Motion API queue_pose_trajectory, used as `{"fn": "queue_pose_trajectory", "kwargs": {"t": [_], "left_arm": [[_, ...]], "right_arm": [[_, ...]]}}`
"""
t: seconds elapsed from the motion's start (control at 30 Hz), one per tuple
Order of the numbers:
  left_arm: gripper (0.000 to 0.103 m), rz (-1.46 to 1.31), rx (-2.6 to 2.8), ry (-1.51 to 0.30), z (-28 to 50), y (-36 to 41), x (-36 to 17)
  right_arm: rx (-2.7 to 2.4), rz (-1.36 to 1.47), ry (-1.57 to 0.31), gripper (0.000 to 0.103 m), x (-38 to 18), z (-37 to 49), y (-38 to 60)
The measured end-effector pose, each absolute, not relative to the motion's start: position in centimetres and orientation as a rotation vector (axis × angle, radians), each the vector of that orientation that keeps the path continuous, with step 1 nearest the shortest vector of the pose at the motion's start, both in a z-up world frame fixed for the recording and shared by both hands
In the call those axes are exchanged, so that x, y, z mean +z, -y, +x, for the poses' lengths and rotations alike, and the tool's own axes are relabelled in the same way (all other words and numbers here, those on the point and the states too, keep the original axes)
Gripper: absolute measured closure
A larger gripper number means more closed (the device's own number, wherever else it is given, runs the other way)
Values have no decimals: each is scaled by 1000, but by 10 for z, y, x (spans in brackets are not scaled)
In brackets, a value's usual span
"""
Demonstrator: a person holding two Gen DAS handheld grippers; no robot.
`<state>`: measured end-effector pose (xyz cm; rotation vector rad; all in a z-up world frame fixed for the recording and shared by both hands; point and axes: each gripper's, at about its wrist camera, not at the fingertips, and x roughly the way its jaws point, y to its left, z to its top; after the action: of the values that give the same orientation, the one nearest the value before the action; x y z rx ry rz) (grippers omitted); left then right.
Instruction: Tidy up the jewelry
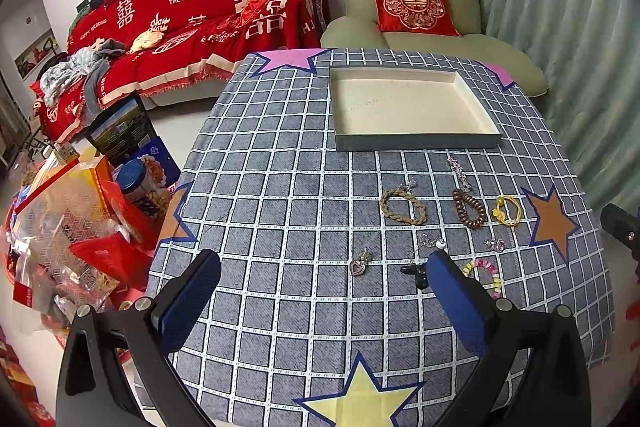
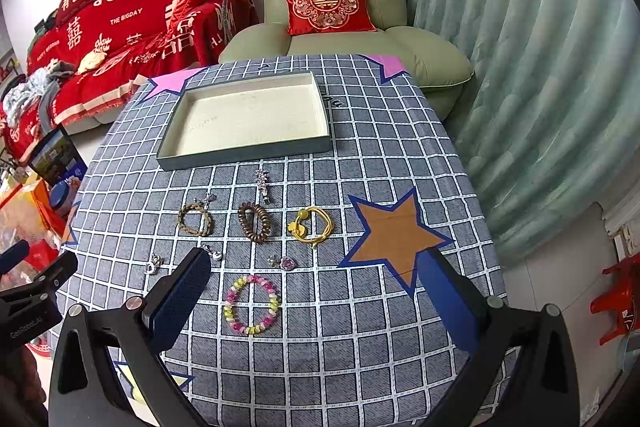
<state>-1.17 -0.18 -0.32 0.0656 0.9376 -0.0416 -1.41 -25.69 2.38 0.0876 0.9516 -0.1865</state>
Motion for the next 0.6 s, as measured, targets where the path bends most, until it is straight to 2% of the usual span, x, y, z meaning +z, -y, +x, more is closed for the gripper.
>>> {"fn": "queue_pose_trajectory", "kwargs": {"t": [0.6], "left_arm": [[0,65,-43,-941,-15,1,-7]], "right_arm": [[-187,88,-955,0,21,-14,258]]}}
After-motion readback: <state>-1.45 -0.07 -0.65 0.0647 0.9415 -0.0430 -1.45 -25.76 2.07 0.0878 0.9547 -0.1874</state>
